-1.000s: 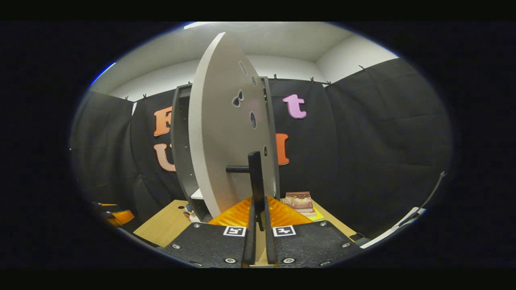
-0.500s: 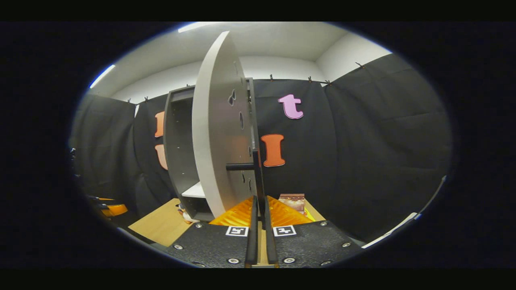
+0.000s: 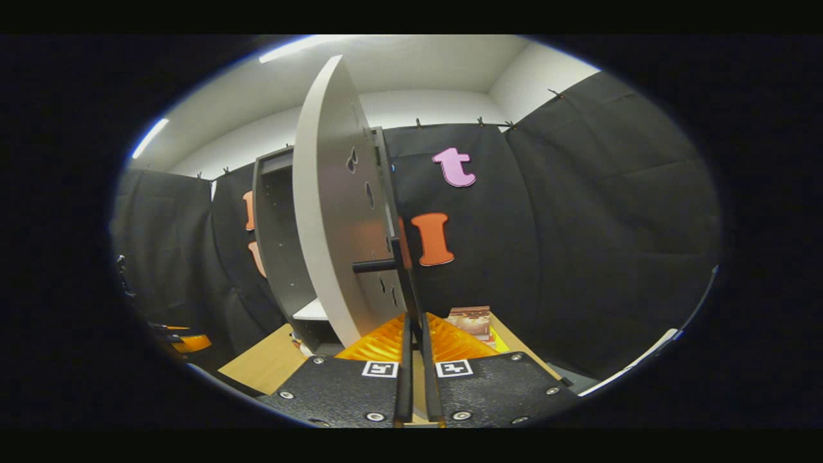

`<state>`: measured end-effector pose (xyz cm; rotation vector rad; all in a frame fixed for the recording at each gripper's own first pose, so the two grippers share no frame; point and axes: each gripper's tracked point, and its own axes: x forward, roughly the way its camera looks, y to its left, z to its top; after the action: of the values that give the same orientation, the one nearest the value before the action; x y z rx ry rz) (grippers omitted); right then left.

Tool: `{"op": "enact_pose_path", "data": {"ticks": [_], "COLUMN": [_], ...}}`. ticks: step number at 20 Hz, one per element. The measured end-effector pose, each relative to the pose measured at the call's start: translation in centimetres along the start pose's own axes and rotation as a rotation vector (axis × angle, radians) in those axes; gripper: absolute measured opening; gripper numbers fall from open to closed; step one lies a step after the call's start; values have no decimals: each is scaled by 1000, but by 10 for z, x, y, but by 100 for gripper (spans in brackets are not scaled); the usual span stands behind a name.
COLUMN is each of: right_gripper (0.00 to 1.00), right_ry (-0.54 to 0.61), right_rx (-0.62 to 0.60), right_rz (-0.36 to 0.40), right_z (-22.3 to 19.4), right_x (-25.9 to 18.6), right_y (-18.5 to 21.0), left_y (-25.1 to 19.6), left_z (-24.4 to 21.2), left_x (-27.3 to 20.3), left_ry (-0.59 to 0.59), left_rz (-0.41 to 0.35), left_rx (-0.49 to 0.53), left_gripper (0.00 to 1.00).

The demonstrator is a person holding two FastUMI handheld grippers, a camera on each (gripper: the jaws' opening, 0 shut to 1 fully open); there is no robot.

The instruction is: Open the cabinet door with the right hand, grasp the bottle in the cabinet with the left hand and place it on the coaster, then close the cabinet door with the right hand.

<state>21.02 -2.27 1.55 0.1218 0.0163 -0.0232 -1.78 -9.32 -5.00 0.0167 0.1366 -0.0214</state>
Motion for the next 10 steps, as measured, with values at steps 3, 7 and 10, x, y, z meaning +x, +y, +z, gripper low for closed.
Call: {"op": "enact_pose_path", "data": {"ticks": [3,7,10], "right_gripper": [13,5,5], "right_ry": [-14,-59,-93], "right_rx": [-26,-35,-41], "right_rz": [-9,33,80], "right_z": [2,11,18], "right_x": [-7,-10,-11], "right_y": [-1,14,27], "left_y": [-5,-14,-26], "left_z": [-2,6,20], "left_x": [0,5,21], "left_ry": [4,-19,-48], "left_rz": [-9,-21,-51], "left_rx": [-13,-16,-12], "left_gripper": [96,99,94]}}
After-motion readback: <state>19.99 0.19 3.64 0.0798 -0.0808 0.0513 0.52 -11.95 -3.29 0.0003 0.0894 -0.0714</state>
